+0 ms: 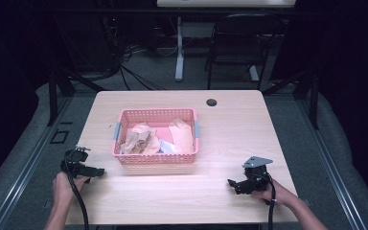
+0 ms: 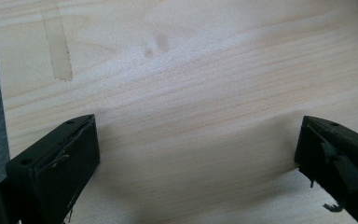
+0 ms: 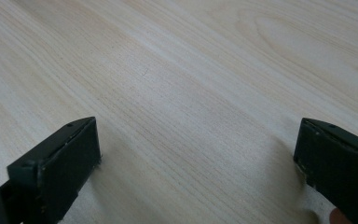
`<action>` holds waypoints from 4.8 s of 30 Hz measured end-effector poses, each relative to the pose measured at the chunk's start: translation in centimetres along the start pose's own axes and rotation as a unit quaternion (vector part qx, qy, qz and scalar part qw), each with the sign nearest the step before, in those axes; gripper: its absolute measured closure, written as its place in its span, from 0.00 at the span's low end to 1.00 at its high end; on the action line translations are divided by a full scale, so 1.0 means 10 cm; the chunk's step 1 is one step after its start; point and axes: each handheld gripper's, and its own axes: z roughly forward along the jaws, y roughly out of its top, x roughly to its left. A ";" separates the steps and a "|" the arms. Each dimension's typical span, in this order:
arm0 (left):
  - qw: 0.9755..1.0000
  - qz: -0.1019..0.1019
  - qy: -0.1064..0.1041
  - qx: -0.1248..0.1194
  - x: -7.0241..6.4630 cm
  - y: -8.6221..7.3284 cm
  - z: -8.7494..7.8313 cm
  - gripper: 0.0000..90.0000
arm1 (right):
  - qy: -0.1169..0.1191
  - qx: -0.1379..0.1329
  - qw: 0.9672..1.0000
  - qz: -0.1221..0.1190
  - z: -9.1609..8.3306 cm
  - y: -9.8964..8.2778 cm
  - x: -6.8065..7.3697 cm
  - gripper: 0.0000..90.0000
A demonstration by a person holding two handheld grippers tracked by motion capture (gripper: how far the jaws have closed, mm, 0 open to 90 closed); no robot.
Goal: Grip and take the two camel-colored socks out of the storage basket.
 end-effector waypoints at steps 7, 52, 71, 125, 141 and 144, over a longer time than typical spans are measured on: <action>1.000 0.001 -0.013 0.002 0.02 0.02 -0.05 0.00 | 0.004 0.001 1.000 -0.001 0.01 0.01 0.00 0.00; 0.997 0.040 -0.048 -0.042 -0.03 0.71 -0.98 0.00 | 0.007 -0.002 1.000 -0.013 0.00 0.00 -0.01 0.00; 0.990 0.113 -0.057 -0.063 -0.55 1.26 -1.03 0.00 | 0.018 -0.001 1.000 -0.021 -0.01 -0.01 -0.02 0.00; 0.986 0.143 -0.078 0.028 -1.06 1.56 0.01 0.84 | 0.017 -0.001 1.000 -0.021 -0.01 -0.01 -0.01 0.00; 0.985 0.151 -0.078 -0.007 -1.04 1.68 -0.41 0.85 | 0.017 0.000 1.000 -0.023 -0.02 -0.02 -0.01 0.00; 0.985 0.157 -0.076 -0.010 -1.05 1.70 -0.49 0.85 | 0.017 0.000 1.000 -0.022 -0.02 -0.02 -0.01 0.00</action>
